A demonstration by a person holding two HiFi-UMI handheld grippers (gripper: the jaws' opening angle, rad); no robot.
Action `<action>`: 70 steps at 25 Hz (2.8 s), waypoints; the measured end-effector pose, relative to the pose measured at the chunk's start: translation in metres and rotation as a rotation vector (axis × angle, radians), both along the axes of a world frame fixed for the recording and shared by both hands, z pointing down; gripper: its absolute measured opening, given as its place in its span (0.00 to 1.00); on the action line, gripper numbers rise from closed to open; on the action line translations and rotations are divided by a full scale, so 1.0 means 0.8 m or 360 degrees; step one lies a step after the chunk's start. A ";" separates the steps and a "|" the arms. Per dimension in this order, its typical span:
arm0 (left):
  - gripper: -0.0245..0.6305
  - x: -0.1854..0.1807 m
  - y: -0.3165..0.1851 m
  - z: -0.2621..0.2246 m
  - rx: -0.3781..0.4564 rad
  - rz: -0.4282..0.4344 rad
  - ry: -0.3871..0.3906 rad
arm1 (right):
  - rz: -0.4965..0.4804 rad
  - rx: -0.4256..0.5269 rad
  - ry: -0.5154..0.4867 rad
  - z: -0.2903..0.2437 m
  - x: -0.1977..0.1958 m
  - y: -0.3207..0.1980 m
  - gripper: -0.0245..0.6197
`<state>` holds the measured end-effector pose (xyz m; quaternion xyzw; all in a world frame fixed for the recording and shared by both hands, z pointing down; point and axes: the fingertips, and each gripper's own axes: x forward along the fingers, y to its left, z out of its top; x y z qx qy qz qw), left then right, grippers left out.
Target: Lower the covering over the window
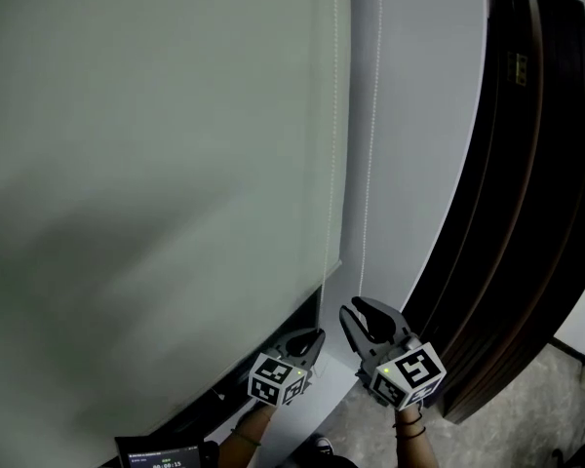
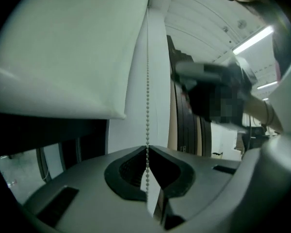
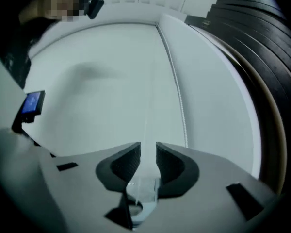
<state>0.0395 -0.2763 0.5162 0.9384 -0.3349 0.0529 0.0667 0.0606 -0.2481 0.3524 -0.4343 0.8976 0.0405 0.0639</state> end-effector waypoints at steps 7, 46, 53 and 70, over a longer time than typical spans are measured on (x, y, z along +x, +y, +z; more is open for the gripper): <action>0.05 0.010 0.025 0.089 -0.0228 0.0039 -0.0228 | -0.0059 0.0251 0.0132 -0.130 -0.034 -0.031 0.20; 0.13 0.024 -0.005 -0.283 0.0663 0.0095 0.0311 | 0.0167 -0.0702 0.0204 0.298 -0.006 -0.041 0.07; 0.15 0.034 -0.014 -0.307 0.0683 0.0167 0.0285 | 0.0082 -0.0918 0.0311 0.374 -0.035 -0.010 0.06; 0.06 -0.016 -0.022 -0.290 0.0655 -0.0004 0.0472 | 0.0077 -0.0658 -0.0080 0.250 -0.004 -0.032 0.11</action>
